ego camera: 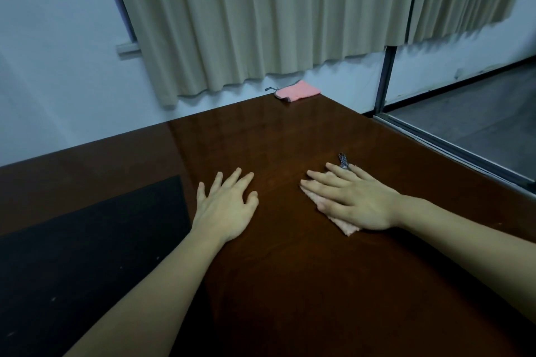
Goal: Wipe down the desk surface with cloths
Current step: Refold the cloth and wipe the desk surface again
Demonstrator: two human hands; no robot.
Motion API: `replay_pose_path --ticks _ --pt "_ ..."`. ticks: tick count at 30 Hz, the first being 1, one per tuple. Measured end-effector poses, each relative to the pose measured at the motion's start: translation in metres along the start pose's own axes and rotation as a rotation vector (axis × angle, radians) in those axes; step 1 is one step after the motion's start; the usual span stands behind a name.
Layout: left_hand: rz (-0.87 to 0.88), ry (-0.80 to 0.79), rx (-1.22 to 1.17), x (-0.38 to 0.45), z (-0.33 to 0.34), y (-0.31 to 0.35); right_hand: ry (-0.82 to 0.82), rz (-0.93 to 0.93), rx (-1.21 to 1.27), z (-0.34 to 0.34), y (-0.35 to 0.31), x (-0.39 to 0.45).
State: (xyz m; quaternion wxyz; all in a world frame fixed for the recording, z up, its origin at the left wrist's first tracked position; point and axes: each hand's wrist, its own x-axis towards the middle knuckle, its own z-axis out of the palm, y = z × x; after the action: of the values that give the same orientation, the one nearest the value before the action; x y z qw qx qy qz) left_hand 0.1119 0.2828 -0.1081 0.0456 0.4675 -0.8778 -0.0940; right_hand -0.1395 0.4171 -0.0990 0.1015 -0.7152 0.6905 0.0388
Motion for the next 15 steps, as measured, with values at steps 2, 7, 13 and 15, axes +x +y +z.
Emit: replay_pose_path --ticks 2,7,13,15 --pt "0.0 0.004 -0.004 0.0 0.0 0.0 0.005 0.02 0.01 -0.003 0.006 0.009" --pt "-0.001 0.007 0.002 0.003 0.001 0.0 0.012 0.16 0.007 -0.015 0.042 0.057" --pt "-0.012 0.003 -0.003 0.003 0.001 0.0 0.019 0.312 0.04 -0.031 0.072 0.107" --pt "-0.012 0.001 -0.002 0.003 0.0 0.001 0.021 0.327 0.039 -0.031 0.07 0.111"
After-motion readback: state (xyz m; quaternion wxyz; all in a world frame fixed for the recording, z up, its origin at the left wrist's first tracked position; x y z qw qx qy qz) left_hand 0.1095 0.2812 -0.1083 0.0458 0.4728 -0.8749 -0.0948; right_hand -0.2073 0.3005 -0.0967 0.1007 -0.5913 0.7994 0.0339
